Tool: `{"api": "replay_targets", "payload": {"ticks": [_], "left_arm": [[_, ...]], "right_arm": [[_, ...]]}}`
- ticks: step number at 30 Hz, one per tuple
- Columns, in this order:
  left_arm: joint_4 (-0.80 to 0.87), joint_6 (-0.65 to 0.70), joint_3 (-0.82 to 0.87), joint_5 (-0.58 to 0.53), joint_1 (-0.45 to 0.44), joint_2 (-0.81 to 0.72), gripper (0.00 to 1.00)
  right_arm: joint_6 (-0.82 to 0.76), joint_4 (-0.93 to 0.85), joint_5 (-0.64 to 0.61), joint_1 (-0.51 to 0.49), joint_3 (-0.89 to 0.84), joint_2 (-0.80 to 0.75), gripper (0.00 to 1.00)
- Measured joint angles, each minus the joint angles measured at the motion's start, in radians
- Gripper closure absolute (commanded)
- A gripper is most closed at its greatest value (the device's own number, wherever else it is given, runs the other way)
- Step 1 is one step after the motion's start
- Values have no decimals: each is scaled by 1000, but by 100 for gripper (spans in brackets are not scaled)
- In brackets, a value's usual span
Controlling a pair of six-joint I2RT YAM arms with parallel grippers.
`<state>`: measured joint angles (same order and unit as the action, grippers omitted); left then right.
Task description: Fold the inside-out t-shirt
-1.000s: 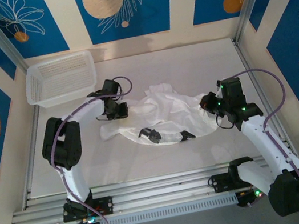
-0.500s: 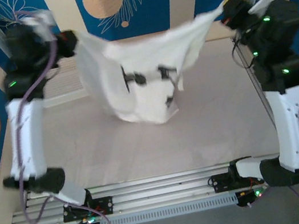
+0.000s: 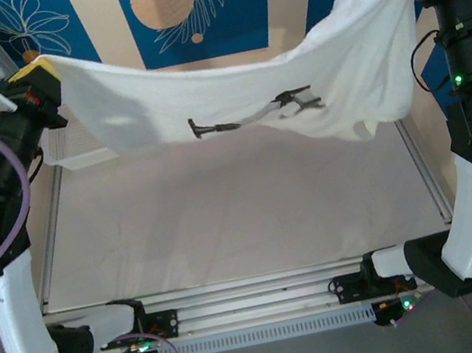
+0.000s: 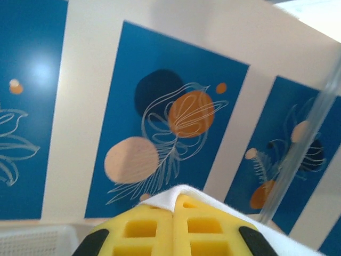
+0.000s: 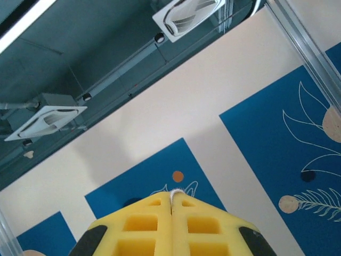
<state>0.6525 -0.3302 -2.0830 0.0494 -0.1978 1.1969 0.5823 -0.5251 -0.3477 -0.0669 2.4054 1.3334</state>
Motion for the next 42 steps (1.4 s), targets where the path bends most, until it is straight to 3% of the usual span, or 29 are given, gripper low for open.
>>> {"api": "replay_targets", "payload": {"ticks": [9, 16, 29, 37, 42], "left_arm": [[-14, -4, 42, -48, 0, -37, 100], [-53, -12, 43, -58, 0, -84, 100], [-119, -31, 44, -58, 0, -206, 100], [-122, -27, 50, -58, 0, -40, 100], [-173, -27, 61, -55, 2, 164, 100]], "right_arm": [[-21, -47, 29, 4, 56, 43, 100], [-26, -97, 82, 4, 230, 98, 100], [-6, -85, 177, 4, 286, -8, 100], [-16, -54, 172, 4, 251, 82, 100], [-37, -15, 182, 26, 343, 320, 100]]}}
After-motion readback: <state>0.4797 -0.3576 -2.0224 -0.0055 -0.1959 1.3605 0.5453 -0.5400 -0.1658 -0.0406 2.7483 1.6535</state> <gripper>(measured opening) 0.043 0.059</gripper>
